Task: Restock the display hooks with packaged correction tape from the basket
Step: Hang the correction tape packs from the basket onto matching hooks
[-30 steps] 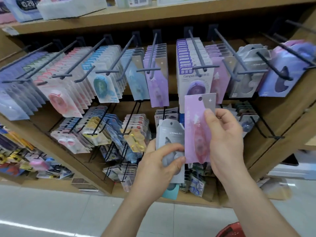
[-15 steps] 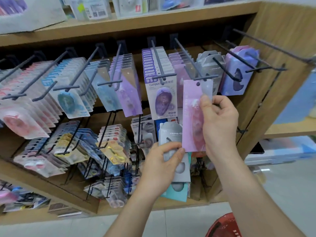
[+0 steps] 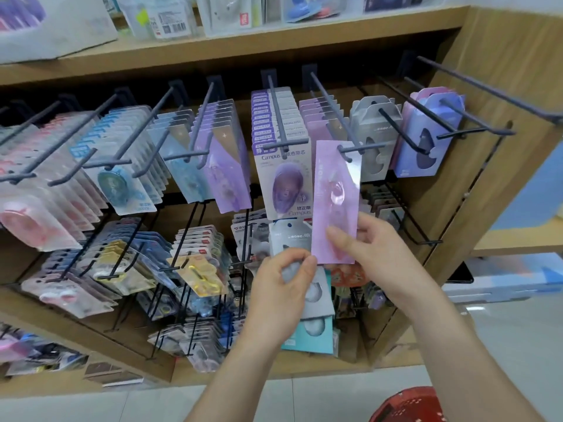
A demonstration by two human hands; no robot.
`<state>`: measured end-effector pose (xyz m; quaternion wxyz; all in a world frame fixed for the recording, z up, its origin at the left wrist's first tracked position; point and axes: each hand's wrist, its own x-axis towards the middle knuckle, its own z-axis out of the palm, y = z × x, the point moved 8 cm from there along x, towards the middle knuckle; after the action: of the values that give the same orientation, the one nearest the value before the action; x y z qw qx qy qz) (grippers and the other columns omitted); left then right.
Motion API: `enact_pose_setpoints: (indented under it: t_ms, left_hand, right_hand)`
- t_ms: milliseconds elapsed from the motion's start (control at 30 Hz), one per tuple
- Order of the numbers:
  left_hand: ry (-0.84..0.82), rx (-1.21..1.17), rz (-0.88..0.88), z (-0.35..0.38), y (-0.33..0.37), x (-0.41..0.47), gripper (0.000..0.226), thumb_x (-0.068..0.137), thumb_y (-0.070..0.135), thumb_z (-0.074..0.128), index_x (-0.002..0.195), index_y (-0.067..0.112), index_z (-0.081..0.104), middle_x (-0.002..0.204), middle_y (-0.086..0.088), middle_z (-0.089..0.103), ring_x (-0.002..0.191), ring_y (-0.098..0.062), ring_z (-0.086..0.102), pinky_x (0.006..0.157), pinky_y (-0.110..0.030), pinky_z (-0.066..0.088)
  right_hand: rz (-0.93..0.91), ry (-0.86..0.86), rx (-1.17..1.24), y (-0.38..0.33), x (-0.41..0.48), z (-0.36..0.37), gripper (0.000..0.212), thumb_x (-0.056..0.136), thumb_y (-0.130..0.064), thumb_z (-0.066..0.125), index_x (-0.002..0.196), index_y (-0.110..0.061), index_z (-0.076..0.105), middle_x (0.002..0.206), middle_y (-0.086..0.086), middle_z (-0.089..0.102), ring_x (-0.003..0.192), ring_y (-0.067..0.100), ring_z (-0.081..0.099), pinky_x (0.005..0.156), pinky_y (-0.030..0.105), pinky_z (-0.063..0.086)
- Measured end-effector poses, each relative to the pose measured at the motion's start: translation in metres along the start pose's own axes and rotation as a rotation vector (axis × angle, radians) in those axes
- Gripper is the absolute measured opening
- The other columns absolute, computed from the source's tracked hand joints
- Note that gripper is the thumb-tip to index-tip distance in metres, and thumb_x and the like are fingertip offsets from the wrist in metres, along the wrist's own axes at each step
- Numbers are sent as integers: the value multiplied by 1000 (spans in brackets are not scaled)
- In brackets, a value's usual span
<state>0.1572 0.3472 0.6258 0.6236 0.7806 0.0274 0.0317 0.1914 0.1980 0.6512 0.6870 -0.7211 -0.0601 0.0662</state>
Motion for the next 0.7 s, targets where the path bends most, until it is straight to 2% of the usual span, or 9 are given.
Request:
enact_pose_setpoints:
  t_ms: [100, 167, 300, 367, 467, 533, 567, 633, 700]
  left_hand:
    - [20, 20, 6, -3, -3, -3, 10, 93, 27, 67, 87, 33, 72, 94, 2, 69, 92, -13, 63, 83, -34, 51]
    - [41, 11, 0, -8, -5, -9, 12, 94, 29, 66, 91, 39, 72, 101, 7, 68, 100, -16, 61, 91, -40, 51]
    - [33, -71, 43, -18, 7, -19, 20, 87, 42, 65, 106, 46, 70, 114, 7, 67, 108, -14, 63, 98, -49, 50]
    - [18, -127, 76, -20, 14, -22, 31, 86, 39, 68, 116, 48, 65, 122, 15, 65, 115, -11, 62, 100, -43, 51]
    - [5, -253, 111, -19, 25, -24, 52, 85, 26, 68, 129, 48, 51, 121, 31, 62, 114, -2, 62, 90, -25, 55]
    - [8, -333, 110, -20, 28, -24, 62, 82, 19, 64, 132, 47, 40, 117, 35, 62, 110, 0, 64, 82, -20, 55]
    - [16, -362, 113, -20, 29, -24, 66, 81, 17, 64, 133, 47, 37, 117, 34, 63, 111, -1, 64, 82, -20, 55]
    - [47, -402, 134, -22, 31, -23, 72, 81, 15, 63, 137, 46, 30, 119, 36, 62, 113, 0, 63, 85, -20, 54]
    - [83, -436, 141, -24, 31, -21, 78, 81, 15, 63, 140, 47, 23, 119, 40, 60, 114, 4, 61, 86, -18, 52]
  right_hand:
    - [-48, 133, 49, -2, 6, -9, 22, 84, -36, 70, 97, -19, 72, 73, -2, 75, 63, 19, 62, 51, 26, 46]
    - [-83, 256, 45, -6, 23, -14, 12, 90, -29, 70, 89, -18, 72, 66, -12, 71, 58, 2, 61, 53, 16, 45]
    - [-75, 402, -31, -1, 59, -19, 27, 88, -37, 74, 81, -10, 71, 64, -4, 65, 56, 11, 55, 58, 29, 46]
    - [-37, 417, -50, 3, 69, -20, 26, 88, -41, 73, 81, -15, 70, 64, -6, 63, 57, 13, 57, 60, 32, 49]
    - [32, 420, -327, 7, 67, -24, 41, 89, -54, 64, 107, -18, 68, 97, 3, 69, 93, 25, 66, 79, 39, 54]
    - [75, 438, -662, 9, 49, -30, 72, 89, -63, 55, 142, -14, 47, 134, 14, 54, 125, 32, 51, 99, 42, 45]
    - [60, 427, -683, 8, 37, -29, 80, 88, -66, 53, 149, -16, 38, 141, 13, 47, 130, 30, 47, 103, 42, 42]
    - [55, 233, -418, 10, 13, -15, 79, 85, -72, 51, 147, -25, 41, 140, 5, 53, 120, 19, 56, 99, 39, 48]
    - [183, -144, 133, 19, -14, 24, 62, 84, -56, 56, 139, -26, 52, 129, 4, 65, 104, 19, 66, 87, 39, 57]
